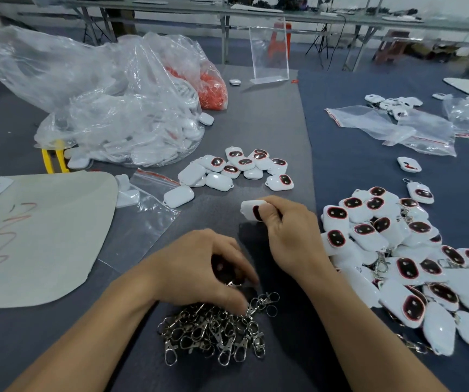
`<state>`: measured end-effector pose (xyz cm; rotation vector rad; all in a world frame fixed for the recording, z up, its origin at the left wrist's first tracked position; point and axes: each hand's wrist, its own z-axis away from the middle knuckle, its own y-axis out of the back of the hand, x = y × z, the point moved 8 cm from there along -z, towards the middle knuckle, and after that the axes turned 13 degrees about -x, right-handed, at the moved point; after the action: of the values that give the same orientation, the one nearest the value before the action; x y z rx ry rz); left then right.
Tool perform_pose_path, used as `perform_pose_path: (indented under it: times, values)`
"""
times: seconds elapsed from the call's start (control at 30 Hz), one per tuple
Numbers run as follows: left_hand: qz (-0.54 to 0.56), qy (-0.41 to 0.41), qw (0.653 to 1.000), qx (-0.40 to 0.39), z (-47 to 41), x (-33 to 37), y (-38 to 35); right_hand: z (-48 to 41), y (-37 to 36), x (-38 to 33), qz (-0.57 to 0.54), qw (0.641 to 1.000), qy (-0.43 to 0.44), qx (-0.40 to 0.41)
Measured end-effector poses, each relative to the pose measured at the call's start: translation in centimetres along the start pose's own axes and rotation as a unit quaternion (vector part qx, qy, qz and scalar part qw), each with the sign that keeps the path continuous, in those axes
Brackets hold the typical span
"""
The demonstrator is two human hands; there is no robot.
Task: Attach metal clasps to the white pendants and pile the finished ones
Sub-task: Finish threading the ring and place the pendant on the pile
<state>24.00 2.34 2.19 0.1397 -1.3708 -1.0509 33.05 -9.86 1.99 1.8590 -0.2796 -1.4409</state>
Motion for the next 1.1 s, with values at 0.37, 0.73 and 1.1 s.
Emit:
perform_pose_path:
  times: [0.37, 0.73, 1.1]
  values:
    - [-0.003, 0.011, 0.989, 0.15, 0.1, 0.1, 0.2, 0.6, 1.9, 2.4, -0.218, 0.969, -0.058, 0.098]
    - [0.197, 0.08, 0.882, 0.421, 3.0, -3.9, 3.8, 2.8, 2.6, 0.9, -0.235, 0.958, -0.078, 0.145]
    - [0.385, -0.006, 0.844, 0.373, 1.0, -5.4, 3.0, 2.6, -3.1, -0.8, -0.499, 0.856, -0.097, -0.097]
